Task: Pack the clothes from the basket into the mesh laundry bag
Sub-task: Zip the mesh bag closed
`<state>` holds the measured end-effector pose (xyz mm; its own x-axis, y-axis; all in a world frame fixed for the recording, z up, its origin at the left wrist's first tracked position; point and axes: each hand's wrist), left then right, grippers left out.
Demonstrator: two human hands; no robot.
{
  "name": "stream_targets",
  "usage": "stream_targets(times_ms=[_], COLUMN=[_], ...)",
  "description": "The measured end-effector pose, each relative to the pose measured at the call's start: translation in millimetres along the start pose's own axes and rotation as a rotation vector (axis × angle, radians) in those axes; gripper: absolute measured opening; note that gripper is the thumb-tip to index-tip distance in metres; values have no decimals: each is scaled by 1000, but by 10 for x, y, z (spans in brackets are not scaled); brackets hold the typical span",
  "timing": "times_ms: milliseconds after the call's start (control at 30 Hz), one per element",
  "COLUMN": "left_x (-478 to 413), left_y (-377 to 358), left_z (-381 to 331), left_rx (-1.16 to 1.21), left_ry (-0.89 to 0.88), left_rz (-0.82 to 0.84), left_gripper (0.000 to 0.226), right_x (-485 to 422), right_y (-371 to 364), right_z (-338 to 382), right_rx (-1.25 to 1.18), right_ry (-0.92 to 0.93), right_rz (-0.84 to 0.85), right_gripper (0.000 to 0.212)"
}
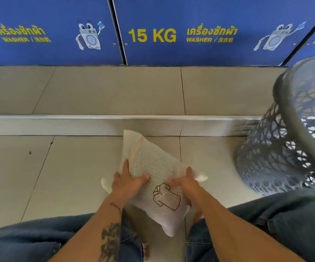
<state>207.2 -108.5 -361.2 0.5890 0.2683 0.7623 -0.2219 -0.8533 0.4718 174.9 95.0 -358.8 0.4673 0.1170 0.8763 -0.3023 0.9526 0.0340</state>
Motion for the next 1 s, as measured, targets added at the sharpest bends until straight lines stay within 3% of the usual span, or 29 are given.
stream_targets(times_ms=[100, 167, 267, 333, 400, 567, 633, 733, 833, 1000], left_x=[-270, -405, -516, -616, -670, -555, -427, -89, 295, 741], left_y=[-102, -125, -131, -102, -59, 153, 264, 376, 527, 982], left_z=[103, 69, -104, -207, -240, -319, -467, -834, -1238, -1858], left_rx=[166, 215, 70, 160, 284, 434, 385, 242, 223, 369], left_ry=[72, 132, 140, 36, -36, -66, -126, -262, -428, -645], left_rz=[42, -21, -135, -116, -78, -91, -103, -165, -272, -279], left_gripper=[121, 125, 124, 124, 123, 119, 99, 66, 62, 62], right_x=[-188, -306, -465, -572, -614, -460, -241, 82, 394, 859], right_y=[54, 68, -18, -14, 14, -7, -74, -60, 85, 474], right_z=[41, 144, 262, 265, 261, 349, 422, 498, 751, 1559], right_rx=[-92, -209, 2, 107, 42, 64, 164, 211, 162, 171], right_ry=[162, 281, 308, 268, 225, 265, 340, 448, 557, 758], right_rz=[-168, -314, -467, -385, -243, -102, -136, -306, -447, -526], right_gripper=[119, 105, 76, 78, 95, 116, 111, 83, 61, 58])
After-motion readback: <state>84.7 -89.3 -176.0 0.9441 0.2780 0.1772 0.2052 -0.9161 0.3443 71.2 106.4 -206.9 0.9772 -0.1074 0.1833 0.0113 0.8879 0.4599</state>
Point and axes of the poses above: each hand's wrist, its own x-axis away from the middle knuckle, its own y-axis out of the back of the hand, z = x × y, and after that the axes turned 5 degrees about z, right-handed
